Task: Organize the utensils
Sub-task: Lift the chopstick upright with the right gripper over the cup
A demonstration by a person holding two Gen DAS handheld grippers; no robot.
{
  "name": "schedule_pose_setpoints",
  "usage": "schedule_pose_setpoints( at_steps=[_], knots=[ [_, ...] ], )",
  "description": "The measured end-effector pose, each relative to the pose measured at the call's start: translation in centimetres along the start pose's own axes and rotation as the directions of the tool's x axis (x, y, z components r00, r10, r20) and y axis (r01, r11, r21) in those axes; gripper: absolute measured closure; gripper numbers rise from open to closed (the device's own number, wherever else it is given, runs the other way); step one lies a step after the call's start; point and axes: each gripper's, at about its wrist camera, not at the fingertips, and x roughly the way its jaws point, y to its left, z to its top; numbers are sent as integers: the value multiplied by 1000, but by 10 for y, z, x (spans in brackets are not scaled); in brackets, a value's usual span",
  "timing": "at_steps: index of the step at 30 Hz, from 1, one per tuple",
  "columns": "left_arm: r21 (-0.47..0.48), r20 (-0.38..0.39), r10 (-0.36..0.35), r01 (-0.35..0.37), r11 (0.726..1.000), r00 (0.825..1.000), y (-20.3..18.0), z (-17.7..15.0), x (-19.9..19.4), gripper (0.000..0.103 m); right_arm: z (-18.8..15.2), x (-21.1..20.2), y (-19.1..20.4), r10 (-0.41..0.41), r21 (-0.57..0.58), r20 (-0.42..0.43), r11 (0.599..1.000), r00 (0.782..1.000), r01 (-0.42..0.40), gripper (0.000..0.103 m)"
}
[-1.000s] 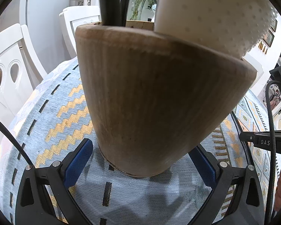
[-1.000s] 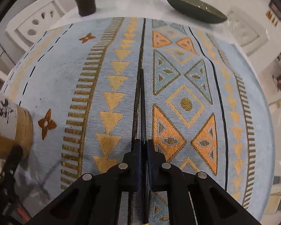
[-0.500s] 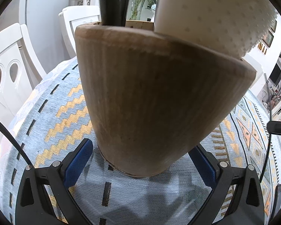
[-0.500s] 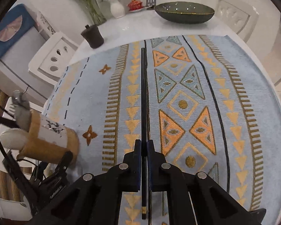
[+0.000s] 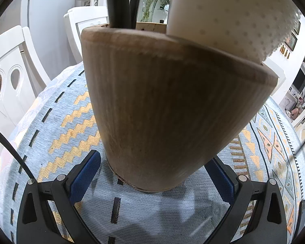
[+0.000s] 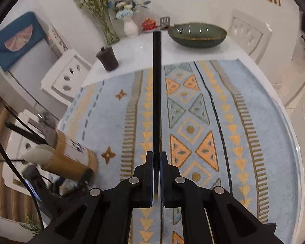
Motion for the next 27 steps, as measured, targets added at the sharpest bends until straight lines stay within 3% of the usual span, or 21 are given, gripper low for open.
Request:
schedule_pose_setpoints(
  at_steps=[10, 17, 22, 27],
  knots=[
    [0, 0, 0, 0, 1000, 1000, 0, 0, 0, 2, 52, -56, 32, 65, -50, 158, 997, 985, -57, 98],
    [0, 0, 0, 0, 1000, 1000, 0, 0, 0, 2, 96, -116, 86, 215, -156, 304, 972, 928, -174, 98],
    [-5, 0, 6, -6, 1000, 1000, 1, 0, 0, 2, 107, -132, 131, 313, -250, 320, 938, 894, -239, 98],
    [-10, 2, 3, -3, 1000, 1000, 3, 0, 0, 2, 103, -123, 165, 341, -322, 288, 914, 895, -245, 98]
  ],
)
